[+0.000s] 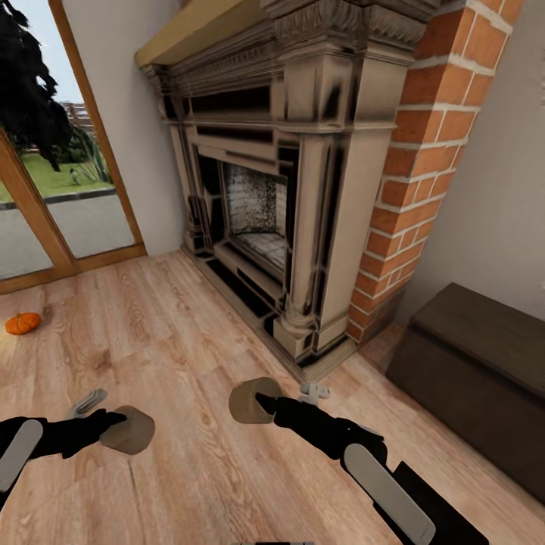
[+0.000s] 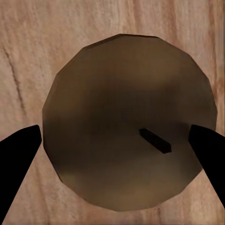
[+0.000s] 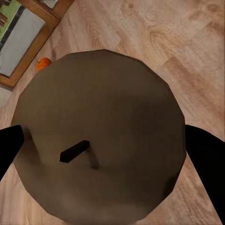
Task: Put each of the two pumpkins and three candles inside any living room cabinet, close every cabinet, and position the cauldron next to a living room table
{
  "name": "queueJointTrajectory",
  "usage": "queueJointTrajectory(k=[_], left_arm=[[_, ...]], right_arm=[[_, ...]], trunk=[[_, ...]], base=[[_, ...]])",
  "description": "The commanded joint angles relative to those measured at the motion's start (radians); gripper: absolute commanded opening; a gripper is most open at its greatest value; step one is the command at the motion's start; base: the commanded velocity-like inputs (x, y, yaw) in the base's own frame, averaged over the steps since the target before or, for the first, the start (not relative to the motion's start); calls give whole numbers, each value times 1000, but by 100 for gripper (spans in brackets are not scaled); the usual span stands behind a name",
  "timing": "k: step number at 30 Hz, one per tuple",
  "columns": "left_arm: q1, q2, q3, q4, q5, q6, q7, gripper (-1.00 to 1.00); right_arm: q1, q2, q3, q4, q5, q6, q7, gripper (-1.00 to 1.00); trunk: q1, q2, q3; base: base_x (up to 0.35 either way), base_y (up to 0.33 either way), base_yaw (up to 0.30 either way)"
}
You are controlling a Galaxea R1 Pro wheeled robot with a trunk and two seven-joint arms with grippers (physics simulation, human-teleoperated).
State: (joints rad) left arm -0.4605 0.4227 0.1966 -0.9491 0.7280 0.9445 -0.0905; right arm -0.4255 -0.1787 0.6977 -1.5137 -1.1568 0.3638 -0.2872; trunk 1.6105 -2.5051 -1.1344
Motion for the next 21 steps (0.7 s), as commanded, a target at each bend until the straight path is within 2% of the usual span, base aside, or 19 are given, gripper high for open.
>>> queueJointTrajectory(k=[1,10,15,21], left_arm=[[-1,-3,3,-1,-8,6,-9,-100],[-1,-8,4,0,-3,8,-5,-100],[-1,-11,6,0,4,8,-5,-100],[-1,-11,3,-1,48,8,-3,-100]], right_arm=[[-1,-1,2,-1,-9,0,-9,-100],[-1,-1,0,1,-10,-1,-9,-100],[-1,-1,0,13,-10,1,-9,-100],[-1,-1,0,21,-11,1,-9,-100]], trunk=[[-1,0,3],[-5,2,41],[-7,3,61],[-10,5,84]], base=[[0,0,-122],[-19,0,-231],[-286,0,-262],[-336,0,-263]])
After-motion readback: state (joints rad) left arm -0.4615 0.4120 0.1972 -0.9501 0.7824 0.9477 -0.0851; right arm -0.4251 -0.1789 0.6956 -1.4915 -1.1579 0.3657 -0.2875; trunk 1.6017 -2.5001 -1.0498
